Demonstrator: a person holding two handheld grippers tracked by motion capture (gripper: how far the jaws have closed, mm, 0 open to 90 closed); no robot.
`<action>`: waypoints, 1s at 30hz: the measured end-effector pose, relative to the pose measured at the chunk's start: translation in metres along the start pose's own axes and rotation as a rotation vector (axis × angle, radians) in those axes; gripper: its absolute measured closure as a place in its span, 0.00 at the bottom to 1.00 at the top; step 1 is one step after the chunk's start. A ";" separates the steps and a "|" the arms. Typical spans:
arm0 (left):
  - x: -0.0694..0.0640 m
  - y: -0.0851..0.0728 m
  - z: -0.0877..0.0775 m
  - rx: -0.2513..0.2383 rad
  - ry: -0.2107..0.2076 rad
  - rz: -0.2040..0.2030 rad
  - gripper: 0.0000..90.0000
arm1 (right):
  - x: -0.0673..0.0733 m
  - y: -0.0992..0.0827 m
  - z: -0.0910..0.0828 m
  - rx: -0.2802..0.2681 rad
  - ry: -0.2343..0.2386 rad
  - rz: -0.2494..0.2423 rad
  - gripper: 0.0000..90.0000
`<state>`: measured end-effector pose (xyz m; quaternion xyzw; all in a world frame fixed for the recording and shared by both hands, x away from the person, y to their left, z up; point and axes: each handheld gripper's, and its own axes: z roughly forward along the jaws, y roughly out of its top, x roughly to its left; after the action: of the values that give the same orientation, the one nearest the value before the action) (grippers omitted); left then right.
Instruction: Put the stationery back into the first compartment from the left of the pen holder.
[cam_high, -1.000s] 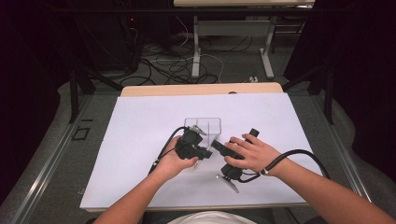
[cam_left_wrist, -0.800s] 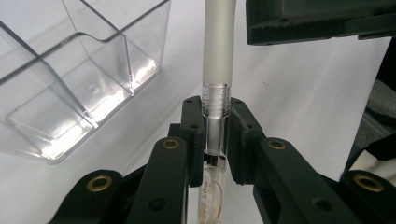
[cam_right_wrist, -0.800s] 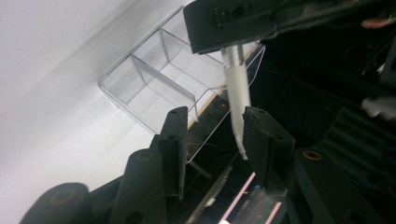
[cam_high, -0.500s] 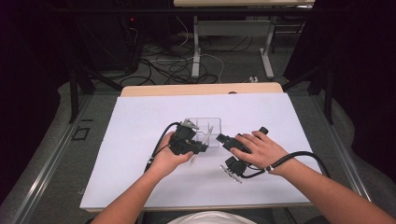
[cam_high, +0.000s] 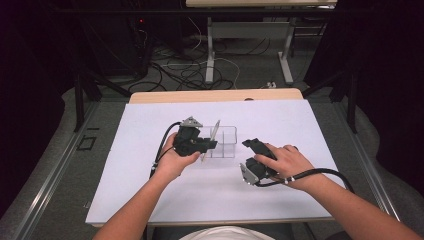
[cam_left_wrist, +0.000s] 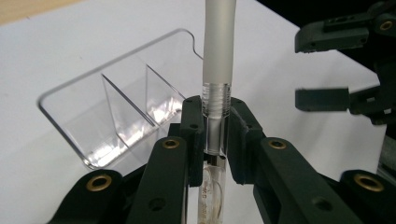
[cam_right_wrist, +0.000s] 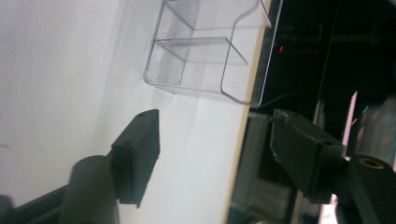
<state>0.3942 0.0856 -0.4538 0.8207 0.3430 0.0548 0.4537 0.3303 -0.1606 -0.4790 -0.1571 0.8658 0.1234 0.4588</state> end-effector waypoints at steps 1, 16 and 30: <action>0.001 0.001 -0.001 -0.014 0.006 -0.003 0.88 | -0.002 -0.001 0.000 0.006 0.013 0.051 0.32; 0.021 0.014 -0.015 -0.212 0.074 -0.033 0.88 | -0.023 -0.025 0.000 0.084 0.183 0.661 0.17; 0.037 0.015 -0.015 -0.329 0.148 -0.061 0.88 | -0.028 -0.045 0.007 0.005 0.252 1.010 0.00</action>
<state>0.4243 0.1136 -0.4420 0.7182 0.3867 0.1566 0.5569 0.3678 -0.1951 -0.4628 0.2675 0.8826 0.3074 0.2345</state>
